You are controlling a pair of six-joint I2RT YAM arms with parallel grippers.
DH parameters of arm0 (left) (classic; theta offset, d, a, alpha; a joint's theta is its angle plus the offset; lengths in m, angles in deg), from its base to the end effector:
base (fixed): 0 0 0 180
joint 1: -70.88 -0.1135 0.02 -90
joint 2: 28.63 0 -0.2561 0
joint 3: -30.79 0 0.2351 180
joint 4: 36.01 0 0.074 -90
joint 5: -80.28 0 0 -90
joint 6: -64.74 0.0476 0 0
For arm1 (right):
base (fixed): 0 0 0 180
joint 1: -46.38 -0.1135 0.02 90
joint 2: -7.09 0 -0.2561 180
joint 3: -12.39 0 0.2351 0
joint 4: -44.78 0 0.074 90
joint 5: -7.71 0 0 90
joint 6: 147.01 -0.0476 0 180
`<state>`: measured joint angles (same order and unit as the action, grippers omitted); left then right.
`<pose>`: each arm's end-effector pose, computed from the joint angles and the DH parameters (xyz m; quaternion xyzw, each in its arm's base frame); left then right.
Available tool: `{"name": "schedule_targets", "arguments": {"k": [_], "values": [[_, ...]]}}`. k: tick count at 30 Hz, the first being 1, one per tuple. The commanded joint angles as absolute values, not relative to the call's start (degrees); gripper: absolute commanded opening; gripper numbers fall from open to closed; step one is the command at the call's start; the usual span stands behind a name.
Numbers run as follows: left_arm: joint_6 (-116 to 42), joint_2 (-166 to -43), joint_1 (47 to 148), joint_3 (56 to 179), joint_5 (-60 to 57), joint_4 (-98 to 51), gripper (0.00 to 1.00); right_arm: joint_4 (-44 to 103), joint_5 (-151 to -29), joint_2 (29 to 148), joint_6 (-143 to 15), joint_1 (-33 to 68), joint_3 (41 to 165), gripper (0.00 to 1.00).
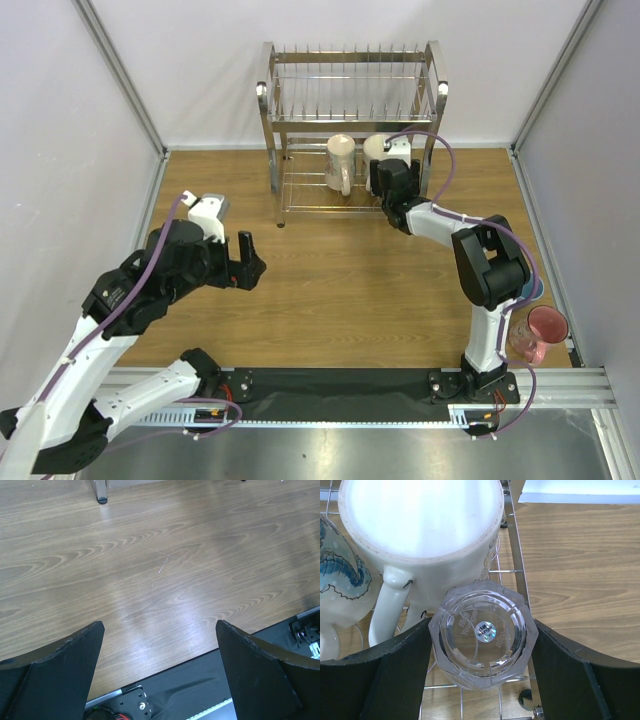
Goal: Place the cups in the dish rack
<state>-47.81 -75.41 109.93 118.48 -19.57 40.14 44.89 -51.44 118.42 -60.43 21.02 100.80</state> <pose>0.0991 -0.0699 0.3843 0.0879 0.8812 -0.1691 0.4326 0.4041 0.1645 0.2160 -0.0083 0.8163 -0.0820 0.5717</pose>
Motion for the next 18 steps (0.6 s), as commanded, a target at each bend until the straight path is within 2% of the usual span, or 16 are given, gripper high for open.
{"name": "schedule_targets", "arguments": {"k": [1,7,14,16,18], "values": [[-48.3,-75.8,109.4,120.7,-18.2,38.4,1.00,45.7,-50.9,119.2,-61.4,22.0,103.0,0.20],[-49.3,-76.0,109.0,121.0,-17.8,37.8,1.00,44.1,-52.4,118.6,-62.2,22.0,102.9,0.35],[-50.9,-76.0,108.6,120.2,-17.6,38.2,1.00,44.0,-55.1,117.4,-61.9,22.0,102.2,0.58],[-51.6,-76.0,108.5,119.9,-17.1,37.6,1.00,43.9,-56.6,117.0,-61.8,22.0,102.1,0.60],[-52.2,-75.9,108.5,119.4,-16.4,37.0,1.00,43.5,-57.2,116.6,-61.6,22.0,102.1,0.71]]}}
